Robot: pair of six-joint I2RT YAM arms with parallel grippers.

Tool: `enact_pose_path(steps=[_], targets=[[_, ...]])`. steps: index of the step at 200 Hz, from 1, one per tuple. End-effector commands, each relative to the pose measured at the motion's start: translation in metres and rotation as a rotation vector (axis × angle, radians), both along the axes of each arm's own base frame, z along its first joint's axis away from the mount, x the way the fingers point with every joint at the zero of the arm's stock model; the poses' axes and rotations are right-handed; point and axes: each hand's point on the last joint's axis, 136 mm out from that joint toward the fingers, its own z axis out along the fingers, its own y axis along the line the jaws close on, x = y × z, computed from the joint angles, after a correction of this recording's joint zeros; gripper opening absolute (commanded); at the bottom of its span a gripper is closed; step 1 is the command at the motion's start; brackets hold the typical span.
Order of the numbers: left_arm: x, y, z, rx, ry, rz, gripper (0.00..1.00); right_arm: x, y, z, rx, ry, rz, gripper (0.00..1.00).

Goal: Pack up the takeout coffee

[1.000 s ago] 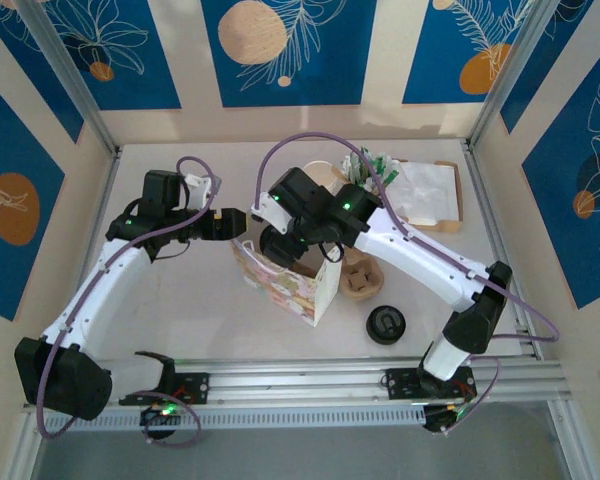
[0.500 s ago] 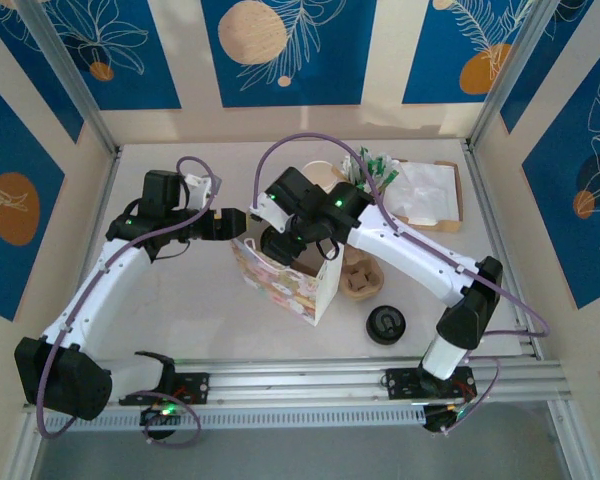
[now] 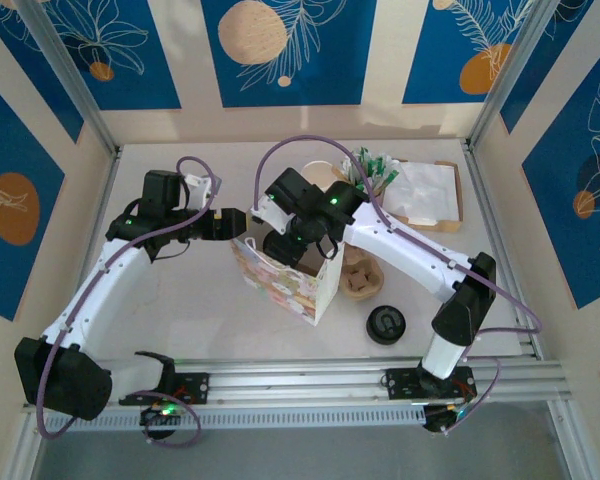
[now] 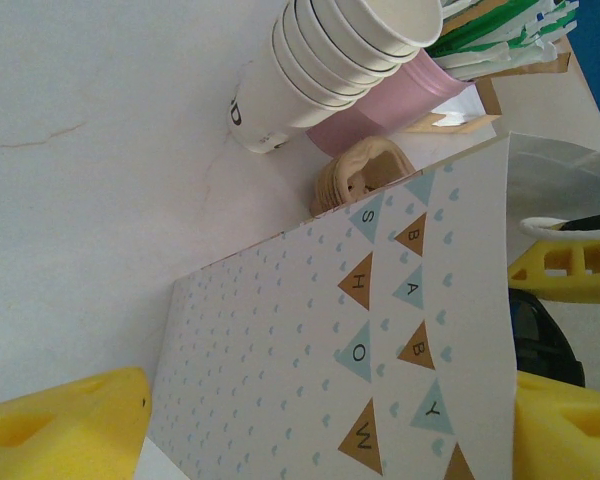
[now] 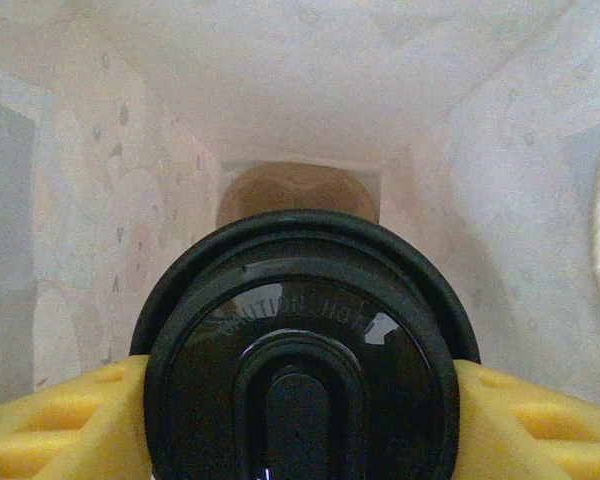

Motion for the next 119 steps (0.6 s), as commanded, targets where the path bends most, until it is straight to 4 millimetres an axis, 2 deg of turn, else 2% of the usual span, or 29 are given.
enact_pose_path(steps=[1,65,119], targets=[[-0.004,-0.002,-0.002,0.01,0.003,-0.008,0.82,-0.009,-0.008,-0.007,-0.028,0.048,0.02,0.52],[-0.004,0.0,-0.003,0.02,-0.001,0.0,0.82,-0.015,-0.017,-0.006,-0.06,0.073,0.033,0.52],[-0.004,0.0,-0.003,0.019,-0.001,0.0,0.82,-0.014,-0.023,-0.026,-0.136,0.101,0.02,0.52]])
